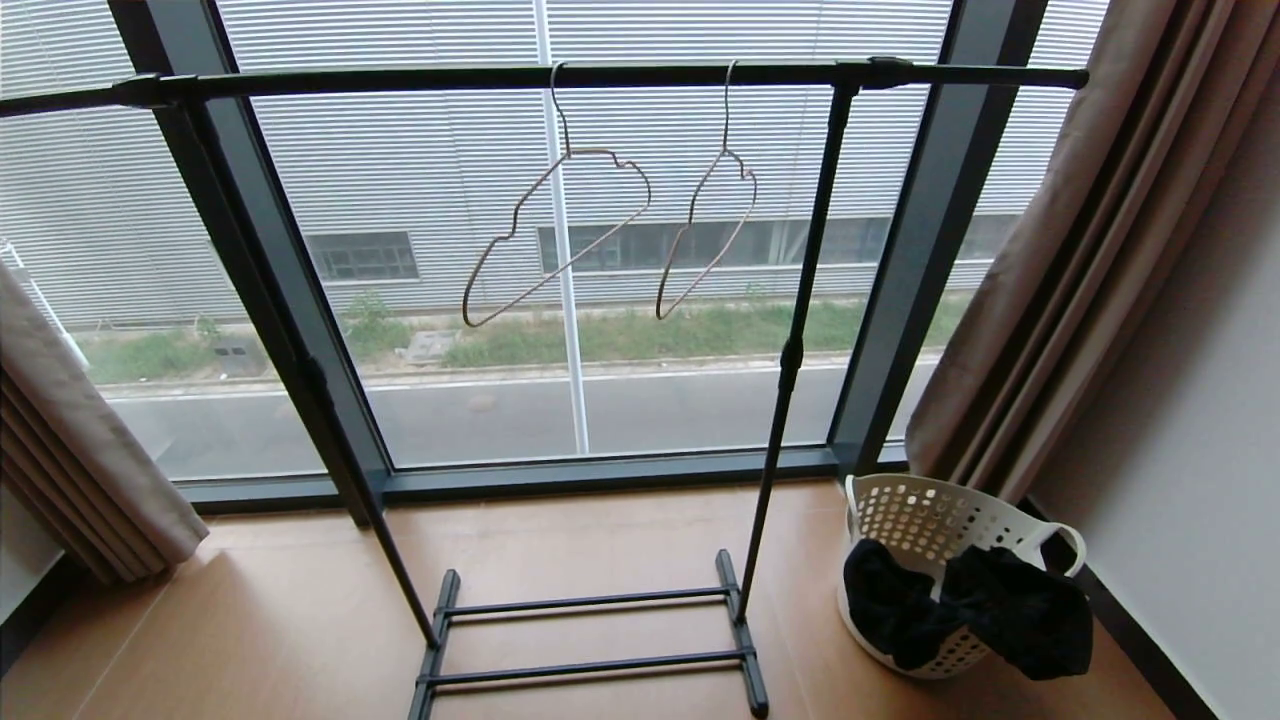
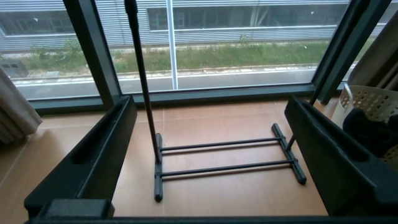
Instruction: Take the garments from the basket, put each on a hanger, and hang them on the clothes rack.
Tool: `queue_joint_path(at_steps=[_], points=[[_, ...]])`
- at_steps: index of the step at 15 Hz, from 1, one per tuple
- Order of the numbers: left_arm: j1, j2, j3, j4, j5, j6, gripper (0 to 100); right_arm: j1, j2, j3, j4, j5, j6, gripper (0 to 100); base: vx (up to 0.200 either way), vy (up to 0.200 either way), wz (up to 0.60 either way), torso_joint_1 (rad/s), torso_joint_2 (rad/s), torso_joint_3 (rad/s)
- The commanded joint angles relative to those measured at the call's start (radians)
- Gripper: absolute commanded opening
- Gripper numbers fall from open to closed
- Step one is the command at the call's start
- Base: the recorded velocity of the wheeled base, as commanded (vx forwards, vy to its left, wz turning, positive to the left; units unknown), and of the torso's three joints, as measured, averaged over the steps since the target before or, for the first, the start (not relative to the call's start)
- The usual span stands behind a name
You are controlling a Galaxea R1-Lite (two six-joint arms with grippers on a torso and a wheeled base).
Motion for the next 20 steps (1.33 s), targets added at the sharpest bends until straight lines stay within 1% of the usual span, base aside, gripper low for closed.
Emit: queue_joint_path(at_steps=[1, 7, 13, 17, 20], points=[[0.000, 0.002, 0.000, 0.000, -0.001, 0.000, 100, 0.000, 0.000, 0.001, 0.000, 0.000, 0.000, 100, 0.000, 0.000, 0.00, -0.198, 0.52, 0.310], [0.000, 0.002, -0.002, 0.001, -0.003, 0.000, 100, 0.000, 0.000, -0.001, 0.000, 0.000, 0.000, 100, 0.000, 0.000, 0.00, -0.168, 0.49, 0.323], [0.000, 0.002, -0.002, 0.001, -0.004, -0.002, 100, 0.000, 0.000, -0.001, 0.000, 0.000, 0.000, 100, 0.000, 0.000, 0.00, -0.121, 0.44, 0.323], [0.000, 0.002, -0.003, 0.001, -0.004, 0.000, 100, 0.000, 0.000, -0.001, 0.000, 0.000, 0.000, 100, 0.000, 0.000, 0.00, -0.016, 0.09, 0.079], [0.000, 0.002, -0.003, 0.001, -0.004, 0.000, 100, 0.000, 0.000, -0.001, 0.000, 0.000, 0.000, 100, 0.000, 0.000, -0.60, 0.001, 0.01, 0.009]])
